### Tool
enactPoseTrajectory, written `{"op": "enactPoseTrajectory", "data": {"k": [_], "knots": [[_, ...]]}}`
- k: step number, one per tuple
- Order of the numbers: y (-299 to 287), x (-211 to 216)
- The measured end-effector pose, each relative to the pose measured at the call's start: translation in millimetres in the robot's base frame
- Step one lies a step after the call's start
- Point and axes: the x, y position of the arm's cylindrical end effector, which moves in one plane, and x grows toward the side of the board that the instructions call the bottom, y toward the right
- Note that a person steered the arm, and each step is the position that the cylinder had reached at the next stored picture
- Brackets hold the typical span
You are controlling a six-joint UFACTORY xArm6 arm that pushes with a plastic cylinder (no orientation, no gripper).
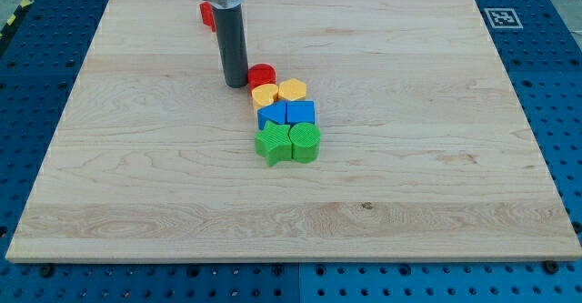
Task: Slide red star towards the yellow hexagon
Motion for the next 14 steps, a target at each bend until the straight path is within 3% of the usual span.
{"op": "enactPoseTrajectory", "data": {"k": [1,3,4,5,6,7,14], "knots": [[-5.0,-44.3],[-118.4,-95.0],[-146.2,-165.8],[-124.1,-187.2],[-73.4,-167.5],[-65.1,-156.8],[-50.7,-117.9]]}}
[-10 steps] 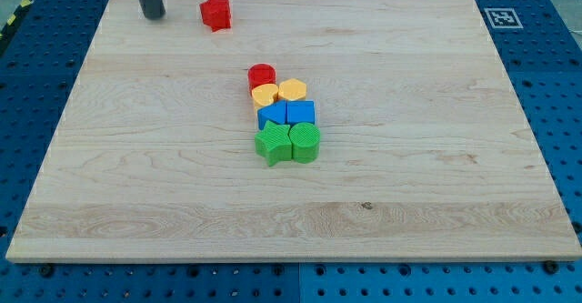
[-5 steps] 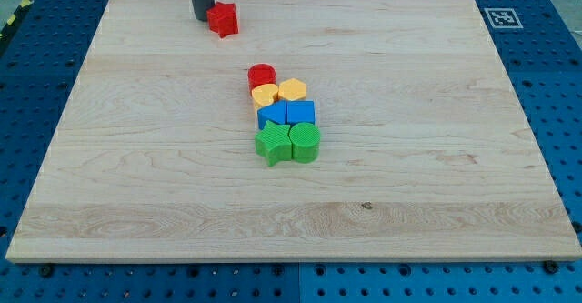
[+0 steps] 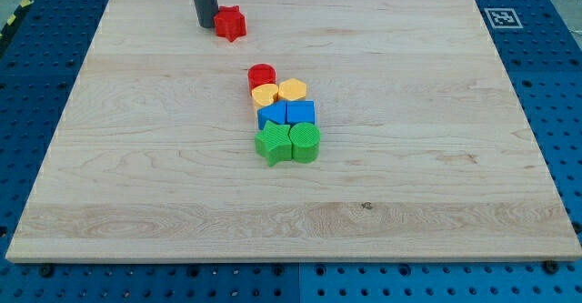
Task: Slide red star towards the yellow hexagon
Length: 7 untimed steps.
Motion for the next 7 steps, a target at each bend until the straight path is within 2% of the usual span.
{"op": "enactPoseTrajectory", "data": {"k": [2,3,5,7], "knots": [[17.4,11.3],[26.1,-17.2],[79.2,20.2],[129.9,39.9]]}}
